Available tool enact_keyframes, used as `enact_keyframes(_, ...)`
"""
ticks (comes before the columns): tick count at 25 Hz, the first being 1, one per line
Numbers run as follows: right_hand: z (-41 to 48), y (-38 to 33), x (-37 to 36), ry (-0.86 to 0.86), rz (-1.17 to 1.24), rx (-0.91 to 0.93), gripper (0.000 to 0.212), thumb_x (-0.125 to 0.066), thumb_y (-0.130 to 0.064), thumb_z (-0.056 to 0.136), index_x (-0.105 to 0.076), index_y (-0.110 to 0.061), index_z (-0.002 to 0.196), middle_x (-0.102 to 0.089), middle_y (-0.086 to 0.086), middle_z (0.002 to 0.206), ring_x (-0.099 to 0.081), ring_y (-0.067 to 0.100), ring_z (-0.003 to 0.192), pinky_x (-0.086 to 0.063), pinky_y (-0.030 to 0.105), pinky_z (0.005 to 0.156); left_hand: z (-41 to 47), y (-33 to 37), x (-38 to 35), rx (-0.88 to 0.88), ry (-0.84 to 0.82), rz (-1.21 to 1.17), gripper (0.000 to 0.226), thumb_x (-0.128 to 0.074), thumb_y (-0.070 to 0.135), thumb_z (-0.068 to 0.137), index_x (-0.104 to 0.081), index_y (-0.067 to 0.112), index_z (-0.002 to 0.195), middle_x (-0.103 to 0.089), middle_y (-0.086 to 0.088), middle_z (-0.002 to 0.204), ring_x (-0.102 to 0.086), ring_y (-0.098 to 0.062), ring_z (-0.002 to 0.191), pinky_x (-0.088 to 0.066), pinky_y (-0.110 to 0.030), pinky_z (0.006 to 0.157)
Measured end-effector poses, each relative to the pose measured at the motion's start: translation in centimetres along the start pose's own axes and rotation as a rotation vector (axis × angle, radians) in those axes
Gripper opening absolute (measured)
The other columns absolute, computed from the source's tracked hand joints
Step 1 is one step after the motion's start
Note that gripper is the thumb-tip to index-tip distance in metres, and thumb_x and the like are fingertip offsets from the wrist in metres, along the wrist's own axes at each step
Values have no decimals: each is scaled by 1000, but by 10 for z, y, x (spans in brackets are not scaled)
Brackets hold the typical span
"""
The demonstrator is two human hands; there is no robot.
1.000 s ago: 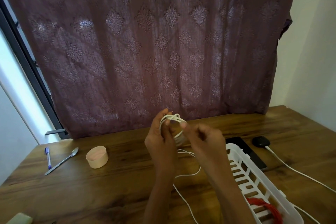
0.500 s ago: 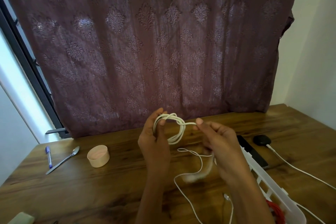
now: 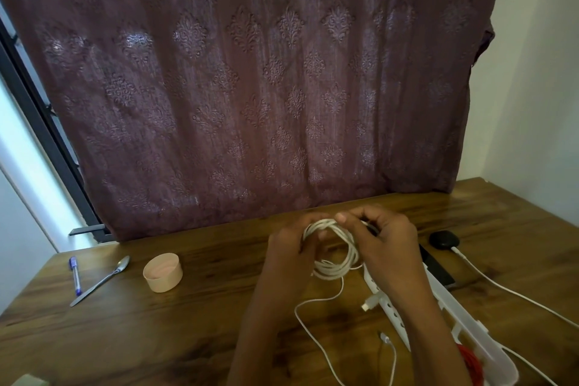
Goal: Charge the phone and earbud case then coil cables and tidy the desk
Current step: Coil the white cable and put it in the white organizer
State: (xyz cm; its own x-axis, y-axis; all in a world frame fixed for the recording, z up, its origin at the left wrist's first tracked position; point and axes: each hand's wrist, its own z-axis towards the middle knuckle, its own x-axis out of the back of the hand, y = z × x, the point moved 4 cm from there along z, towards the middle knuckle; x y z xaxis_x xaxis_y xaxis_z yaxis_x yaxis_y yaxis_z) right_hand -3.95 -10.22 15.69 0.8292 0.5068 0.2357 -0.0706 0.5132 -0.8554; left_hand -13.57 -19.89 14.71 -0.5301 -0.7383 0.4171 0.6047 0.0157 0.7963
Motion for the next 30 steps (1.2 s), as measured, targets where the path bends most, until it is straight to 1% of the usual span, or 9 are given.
enact_keyframes(2, 0, -1, 6, 23, 4, 68, 8, -70, -20, 77, -67, -24, 71, -66, -10, 67, -62, 5, 67, -53, 27, 63, -2, -3, 0, 24, -10, -1, 20, -56, 4, 88, -67, 19, 96, -59, 20, 58, -57, 11, 57, -38, -2, 54)
enact_keyframes(6, 0, 1, 7, 76, -100, 240, 11, -66, -4, 81, -69, -13, 77, -60, -11, 79, -59, 17, 82, -49, 29, 71, -5, -2, -4, 44, 33, -31, 20, -55, 6, 89, -66, 22, 92, -58, 23, 49, -55, 7, 51, -38, -4, 52)
enact_keyframes(9, 3, 15, 5, 86, -59, 73, 15, -65, -15, 84, -68, -26, 75, -64, -11, 78, -63, 12, 79, -51, 25, 68, -7, -1, -5, 54, 172, -39, 18, -57, 9, 88, -70, 19, 95, -59, 23, 51, -57, 9, 56, -39, -3, 55)
enact_keyframes(12, 1, 21, -8, -95, 38, -77, 17, -58, -35, 86, -71, -24, 85, -71, -7, 77, -66, 5, 72, -55, 24, 65, -10, -1, -5, 51, 333, -36, 17, -59, 11, 87, -71, 19, 95, -64, 21, 68, -61, 10, 69, -41, -2, 60)
enact_keyframes(15, -1, 20, -14, -194, 77, -107, 19, -68, -22, 82, -66, -36, 95, -71, -12, 92, -66, 3, 88, -55, 20, 75, -10, -6, -5, 81, 408, -92, 18, -59, 10, 86, -71, 22, 93, -65, 22, 70, -63, 8, 69, -46, -6, 60)
enact_keyframes(18, -4, 21, -13, -113, 230, -222, 26, -69, -9, 80, -67, -30, 96, -74, -6, 84, -70, 10, 82, -56, 30, 73, -11, -5, -6, 78, 415, -79, 20, -59, 11, 87, -71, 26, 93, -66, 21, 71, -63, 7, 69, -48, -11, 61)
enact_keyframes(22, -5, 23, -12, -55, 444, -367, 45, -71, -2, 76, -56, -26, 111, -74, 6, 79, -71, 22, 76, -56, 39, 73, -13, -2, -5, 10, 418, -75, 34, -57, 10, 88, -63, 44, 89, -68, 18, 73, -64, 3, 69, -50, -16, 62)
enact_keyframes(26, -3, 21, -13, -144, 947, -494, 57, -67, -2, 63, -52, -18, 116, -74, 13, 82, -71, 20, 68, -59, 32, 65, -12, 5, -8, -107, 455, -36, 26, -53, 14, 86, -68, 25, 103, -69, 14, 85, -62, 3, 75, -50, -16, 69)
enact_keyframes(30, -1, 24, -14, -167, 1200, -581, 54, -62, -4, 64, -53, -6, 118, -74, 15, 85, -72, 17, 72, -58, 25, 60, -8, 12, -15, -226, 486, 112, 27, -52, 3, 86, -66, 11, 108, -61, 11, 97, -52, 9, 90, -38, 0, 78)
